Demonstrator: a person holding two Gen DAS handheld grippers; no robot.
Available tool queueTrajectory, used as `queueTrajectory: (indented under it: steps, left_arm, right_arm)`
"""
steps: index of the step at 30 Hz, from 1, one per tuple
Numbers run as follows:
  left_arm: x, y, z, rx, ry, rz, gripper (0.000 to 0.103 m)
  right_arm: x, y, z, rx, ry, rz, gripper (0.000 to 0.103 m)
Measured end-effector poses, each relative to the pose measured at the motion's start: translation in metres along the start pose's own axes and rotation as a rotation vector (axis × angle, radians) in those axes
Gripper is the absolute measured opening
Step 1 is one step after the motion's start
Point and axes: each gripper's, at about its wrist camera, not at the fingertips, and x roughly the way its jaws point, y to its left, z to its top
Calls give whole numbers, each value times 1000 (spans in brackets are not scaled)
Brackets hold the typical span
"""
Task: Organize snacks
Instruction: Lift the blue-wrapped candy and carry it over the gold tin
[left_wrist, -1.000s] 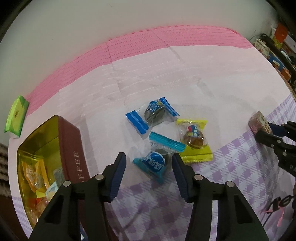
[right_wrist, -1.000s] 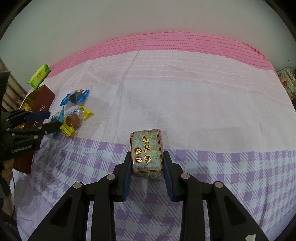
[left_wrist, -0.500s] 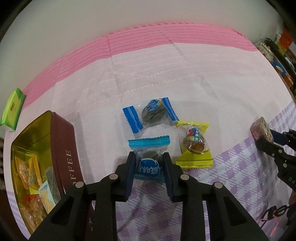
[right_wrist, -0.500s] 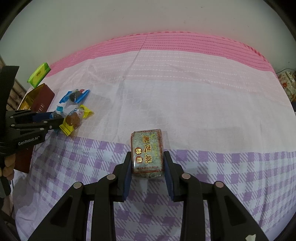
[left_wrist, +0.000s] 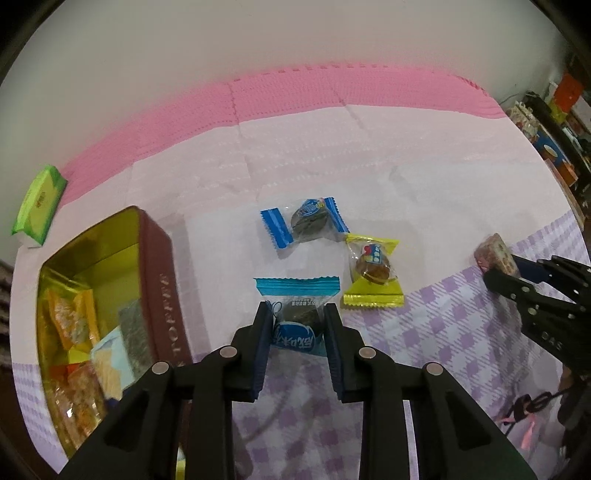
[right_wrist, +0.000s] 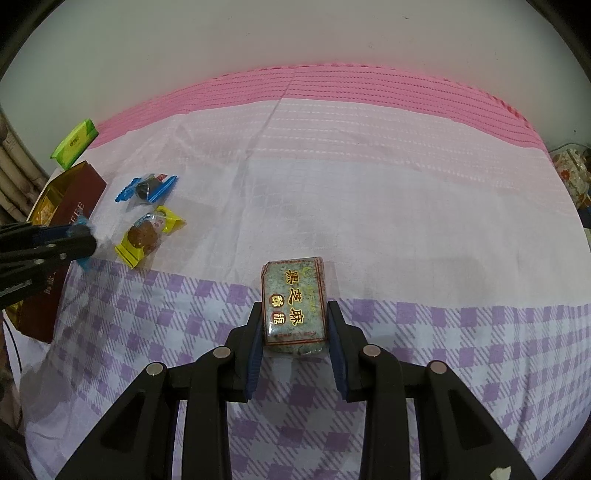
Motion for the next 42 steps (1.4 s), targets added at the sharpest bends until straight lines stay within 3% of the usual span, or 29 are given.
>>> queueTrajectory:
  steps: [15,29,42]
  left_arm:
    - [-60,59,-21,-142,-71,49,28]
    - [-57,128,-48,-287,-34,142,28]
    - [-38,152,-65,-333,39,178,28]
  right_arm:
    - [0,3,-1,2,-2,-27,31]
    - [1,4,0,5,4,-31,31]
    - [0,4,-1,5,3,-31,31]
